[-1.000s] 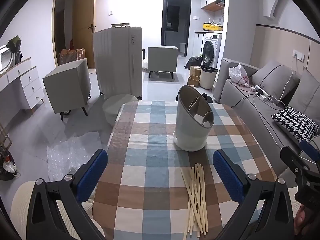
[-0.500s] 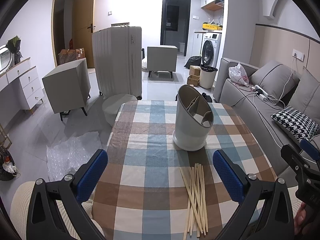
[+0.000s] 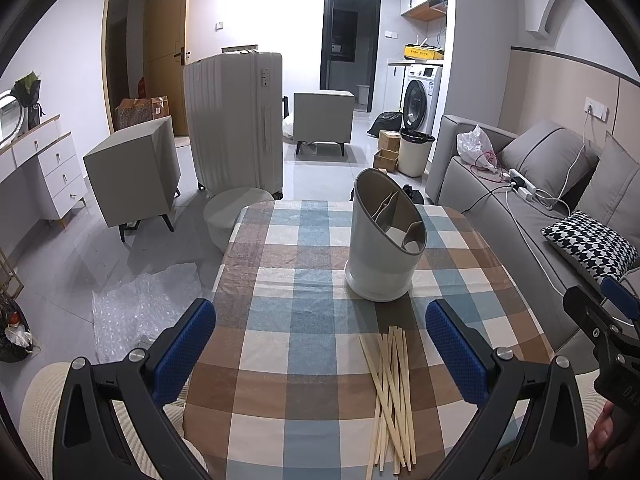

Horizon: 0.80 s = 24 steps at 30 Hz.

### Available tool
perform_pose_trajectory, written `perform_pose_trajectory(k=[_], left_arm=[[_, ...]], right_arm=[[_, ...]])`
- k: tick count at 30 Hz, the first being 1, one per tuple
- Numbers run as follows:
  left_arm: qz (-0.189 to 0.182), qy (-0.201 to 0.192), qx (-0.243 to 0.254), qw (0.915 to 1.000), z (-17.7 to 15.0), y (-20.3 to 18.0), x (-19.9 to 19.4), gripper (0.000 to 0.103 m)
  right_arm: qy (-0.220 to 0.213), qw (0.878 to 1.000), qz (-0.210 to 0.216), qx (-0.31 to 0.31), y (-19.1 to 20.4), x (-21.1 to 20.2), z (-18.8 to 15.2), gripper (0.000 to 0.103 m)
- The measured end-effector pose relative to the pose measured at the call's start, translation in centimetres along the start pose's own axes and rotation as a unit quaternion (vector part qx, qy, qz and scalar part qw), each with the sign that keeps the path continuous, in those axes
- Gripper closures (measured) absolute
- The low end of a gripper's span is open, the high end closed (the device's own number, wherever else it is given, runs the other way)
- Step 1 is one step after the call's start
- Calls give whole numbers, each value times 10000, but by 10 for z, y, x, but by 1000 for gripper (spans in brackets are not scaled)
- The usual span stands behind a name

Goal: Organize utensils

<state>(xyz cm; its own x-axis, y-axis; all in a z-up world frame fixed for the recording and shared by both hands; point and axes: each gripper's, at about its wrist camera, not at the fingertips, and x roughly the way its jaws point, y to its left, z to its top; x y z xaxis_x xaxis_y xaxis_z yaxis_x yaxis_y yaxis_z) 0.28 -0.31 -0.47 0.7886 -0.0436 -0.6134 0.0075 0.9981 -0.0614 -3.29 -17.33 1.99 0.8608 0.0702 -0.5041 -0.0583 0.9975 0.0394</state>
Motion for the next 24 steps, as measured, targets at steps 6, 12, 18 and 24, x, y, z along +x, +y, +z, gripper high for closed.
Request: perform_pose_trajectory(k=[6, 12, 18, 24], left_arm=[[-29, 12, -14, 10000, -1, -1, 1, 1], [-54, 28, -2, 10000, -2, -2, 2, 1], [-69, 54, -12, 10000, -2, -2, 1, 1], [-90, 97, 0, 9999, -1, -2, 2, 1]], right_arm=[[0, 10000, -11, 21, -1, 0, 0, 0], [-12, 10000, -15, 31, -2, 1, 1, 0], [-16, 10000, -36, 24, -1, -1, 1, 0], [-2, 10000, -34, 26, -2, 0, 1, 0]])
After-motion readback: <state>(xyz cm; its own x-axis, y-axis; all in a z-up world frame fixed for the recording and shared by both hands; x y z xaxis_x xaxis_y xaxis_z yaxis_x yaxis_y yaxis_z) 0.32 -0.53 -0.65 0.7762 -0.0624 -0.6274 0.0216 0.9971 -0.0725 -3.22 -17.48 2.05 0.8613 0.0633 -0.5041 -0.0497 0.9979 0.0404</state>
